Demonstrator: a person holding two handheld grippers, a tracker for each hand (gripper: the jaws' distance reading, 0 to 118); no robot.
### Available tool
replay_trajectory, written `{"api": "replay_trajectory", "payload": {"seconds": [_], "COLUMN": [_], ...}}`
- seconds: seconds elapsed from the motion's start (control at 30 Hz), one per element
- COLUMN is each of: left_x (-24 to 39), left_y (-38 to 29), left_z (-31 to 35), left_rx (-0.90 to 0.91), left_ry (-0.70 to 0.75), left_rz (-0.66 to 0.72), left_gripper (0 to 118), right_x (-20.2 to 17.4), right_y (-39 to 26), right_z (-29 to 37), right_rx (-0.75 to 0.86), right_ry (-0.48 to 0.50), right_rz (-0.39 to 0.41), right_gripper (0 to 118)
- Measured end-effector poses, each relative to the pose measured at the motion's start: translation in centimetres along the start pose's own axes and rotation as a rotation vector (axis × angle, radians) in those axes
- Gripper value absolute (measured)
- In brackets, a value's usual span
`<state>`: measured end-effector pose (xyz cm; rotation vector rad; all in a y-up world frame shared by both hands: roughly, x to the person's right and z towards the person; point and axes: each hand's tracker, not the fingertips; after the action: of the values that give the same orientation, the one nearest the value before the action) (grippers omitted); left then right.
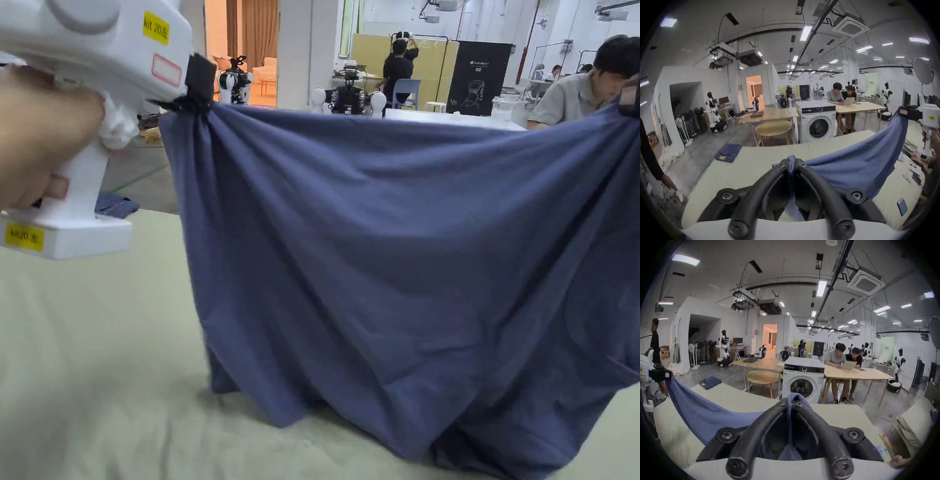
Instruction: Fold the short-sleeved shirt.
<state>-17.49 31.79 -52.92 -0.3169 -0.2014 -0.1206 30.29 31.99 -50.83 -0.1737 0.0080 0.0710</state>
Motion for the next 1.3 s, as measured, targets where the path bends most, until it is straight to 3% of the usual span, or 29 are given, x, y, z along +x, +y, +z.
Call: {"api": "replay_trajectory", "payload": {"seconds": [0.13,0.23,0.4,0.73,0.9,1.3], "left_x": [-0.2,-0.7,-2.1,-4.9,-5.1,-4.8], "left_y": [2.8,4.6,7.0,8.6,5.9,-6.2], "left_z": [-0.7,-1.1,-2.6,-4.3,-4.4,-1.9], "left_rx": [0.050,0.092,0.145,0.201,0.177,0.021], "left_ry": [0.046,0.087,0.136,0.161,0.134,0.030], "left_rz": [-0.002,0.003,-0.001,0.026,0.020,-0.013], "left_gripper": [0,0,0,0,0,0], "right_x": [0.3,-0.1,-0.7,-2.2,-3.7,-3.8], "right_y": [1.8,3.0,5.5,10.2,8.0,-3.5], "right_z": [-1.3,-2.5,-3.4,-2.7,-2.2,3.3], "right_rx": [0.046,0.087,0.143,0.262,0.198,-0.013], "right_ry": [-0.001,-0.009,-0.014,0.005,0.032,0.102], "right_rz": [-0.004,0.062,0.077,0.049,0.116,0.105], "right_gripper": [2,2,2,2,2,2]}}
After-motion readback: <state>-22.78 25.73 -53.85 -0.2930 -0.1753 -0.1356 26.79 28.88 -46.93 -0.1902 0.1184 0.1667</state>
